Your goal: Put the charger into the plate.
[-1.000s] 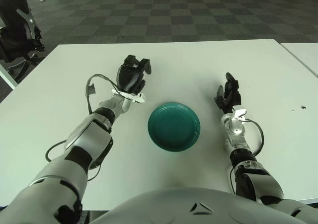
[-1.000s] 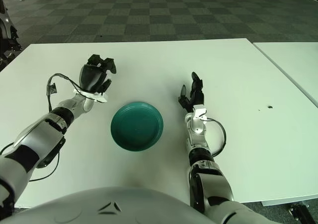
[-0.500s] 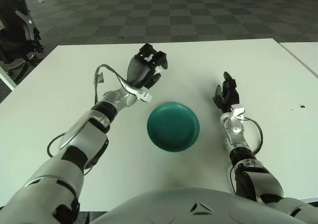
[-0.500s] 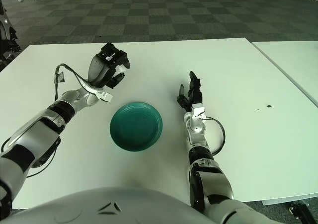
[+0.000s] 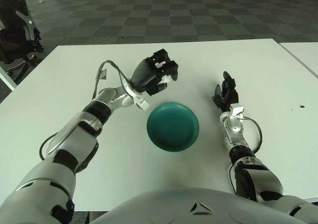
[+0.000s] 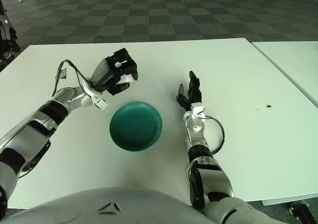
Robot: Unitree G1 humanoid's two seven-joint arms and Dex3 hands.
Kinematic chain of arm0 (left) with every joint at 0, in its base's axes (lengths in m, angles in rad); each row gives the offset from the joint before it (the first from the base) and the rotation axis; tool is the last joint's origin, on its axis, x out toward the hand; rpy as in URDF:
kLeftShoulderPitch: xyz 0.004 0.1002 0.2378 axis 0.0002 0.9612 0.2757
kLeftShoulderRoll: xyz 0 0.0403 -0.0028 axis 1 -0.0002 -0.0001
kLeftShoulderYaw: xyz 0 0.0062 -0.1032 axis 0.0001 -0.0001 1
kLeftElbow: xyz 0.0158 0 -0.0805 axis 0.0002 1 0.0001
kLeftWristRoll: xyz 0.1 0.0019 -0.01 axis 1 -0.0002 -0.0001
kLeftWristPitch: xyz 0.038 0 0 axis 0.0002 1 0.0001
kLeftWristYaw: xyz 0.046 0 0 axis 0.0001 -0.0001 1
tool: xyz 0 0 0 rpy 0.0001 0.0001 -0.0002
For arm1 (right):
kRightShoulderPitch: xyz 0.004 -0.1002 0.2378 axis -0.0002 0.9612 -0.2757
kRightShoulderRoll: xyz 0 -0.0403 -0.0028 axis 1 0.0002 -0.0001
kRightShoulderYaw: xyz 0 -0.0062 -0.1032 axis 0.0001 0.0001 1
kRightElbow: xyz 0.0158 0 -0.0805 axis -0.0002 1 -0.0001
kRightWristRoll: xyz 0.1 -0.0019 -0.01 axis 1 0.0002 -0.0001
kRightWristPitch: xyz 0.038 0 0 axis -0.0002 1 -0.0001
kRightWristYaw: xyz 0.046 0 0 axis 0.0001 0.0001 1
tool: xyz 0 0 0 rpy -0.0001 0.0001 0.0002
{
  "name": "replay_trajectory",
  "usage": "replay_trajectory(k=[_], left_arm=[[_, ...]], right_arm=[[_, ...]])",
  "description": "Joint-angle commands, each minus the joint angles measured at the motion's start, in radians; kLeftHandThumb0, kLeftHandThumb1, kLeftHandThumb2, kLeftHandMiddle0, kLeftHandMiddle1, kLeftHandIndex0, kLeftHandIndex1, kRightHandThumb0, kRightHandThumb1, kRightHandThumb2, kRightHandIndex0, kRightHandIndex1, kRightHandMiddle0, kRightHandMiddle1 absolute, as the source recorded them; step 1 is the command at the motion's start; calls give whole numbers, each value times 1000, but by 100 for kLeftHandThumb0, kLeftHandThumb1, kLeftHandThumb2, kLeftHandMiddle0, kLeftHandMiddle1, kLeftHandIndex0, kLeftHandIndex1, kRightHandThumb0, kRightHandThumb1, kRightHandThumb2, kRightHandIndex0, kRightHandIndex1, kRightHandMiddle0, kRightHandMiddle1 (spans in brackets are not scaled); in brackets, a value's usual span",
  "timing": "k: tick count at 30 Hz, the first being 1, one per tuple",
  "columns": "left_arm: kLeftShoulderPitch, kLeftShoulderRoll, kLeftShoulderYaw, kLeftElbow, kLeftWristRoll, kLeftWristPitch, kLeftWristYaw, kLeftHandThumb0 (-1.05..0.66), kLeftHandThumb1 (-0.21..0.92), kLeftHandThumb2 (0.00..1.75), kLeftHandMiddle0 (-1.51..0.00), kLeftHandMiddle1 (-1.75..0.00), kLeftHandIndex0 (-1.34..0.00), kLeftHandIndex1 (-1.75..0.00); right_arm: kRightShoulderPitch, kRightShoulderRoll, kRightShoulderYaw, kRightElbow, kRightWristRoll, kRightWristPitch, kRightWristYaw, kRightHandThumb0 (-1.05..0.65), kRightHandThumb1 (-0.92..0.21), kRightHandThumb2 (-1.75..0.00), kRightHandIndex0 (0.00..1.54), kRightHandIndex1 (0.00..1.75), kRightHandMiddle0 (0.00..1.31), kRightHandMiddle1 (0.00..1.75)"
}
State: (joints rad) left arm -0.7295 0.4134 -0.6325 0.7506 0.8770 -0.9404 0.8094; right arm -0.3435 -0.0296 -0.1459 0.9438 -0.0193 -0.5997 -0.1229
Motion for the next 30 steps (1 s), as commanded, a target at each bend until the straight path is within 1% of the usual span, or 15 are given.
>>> replay_trajectory(k=[1,5,7,9,11,13,17,20,24,26,27,30], left_arm=[[29,34,0,-79,-58,-77,-152,0,22,143,-63,-174,-51,-175],[76,39,10,-155,-119,-107,-264,0,21,144,-64,-174,-50,-175],[86,46,5,-174,-145,-139,-313,0,21,145,-65,-175,-50,-175],[92,51,6,-184,-171,-164,-355,0,20,146,-66,-175,-50,-175],[110,65,3,-217,-233,-173,-429,0,21,145,-65,-175,-49,-175],[129,78,-1,-246,-292,-176,-498,0,22,144,-65,-174,-48,-175],[155,93,4,-281,-370,-170,-601,0,22,144,-66,-173,-49,-175],[173,106,8,-312,-433,-155,-680,0,21,144,-67,-172,-50,-175],[195,151,-10,-375,-577,-112,-835,0,18,147,-67,-173,-53,-175],[201,157,-6,-390,-610,-95,-889,0,16,148,-68,-174,-59,-168],[203,159,-3,-396,-623,-88,-912,0,15,145,-69,-174,-65,-157],[202,148,13,-398,-640,-72,-964,0,15,141,-69,-174,-73,-142]], right_arm=[[193,57,11,230,-5,143,-8,-90,-92,-79,0,0,0,22],[188,61,4,247,0,143,-12,-89,-92,-79,0,0,0,21],[185,65,2,258,-1,148,-22,-89,-92,-79,0,0,0,22],[182,67,3,263,-4,146,-34,-89,-92,-78,1,0,0,29],[180,63,14,268,-19,137,-49,-90,-92,-77,1,0,0,36],[171,55,26,272,-35,132,-57,-91,-92,-77,1,0,0,41],[160,51,44,276,-53,125,-68,-92,-92,-77,1,0,0,47],[156,51,55,274,-64,120,-76,-91,-92,-76,1,0,0,48],[159,50,82,268,-93,98,-80,-90,-92,-77,2,1,0,45],[159,54,82,267,-87,94,-70,-90,-92,-77,3,1,0,43],[158,56,82,266,-83,92,-66,-89,-92,-76,4,1,0,44],[157,63,78,267,-71,90,-54,-88,-92,-75,5,2,0,46]])
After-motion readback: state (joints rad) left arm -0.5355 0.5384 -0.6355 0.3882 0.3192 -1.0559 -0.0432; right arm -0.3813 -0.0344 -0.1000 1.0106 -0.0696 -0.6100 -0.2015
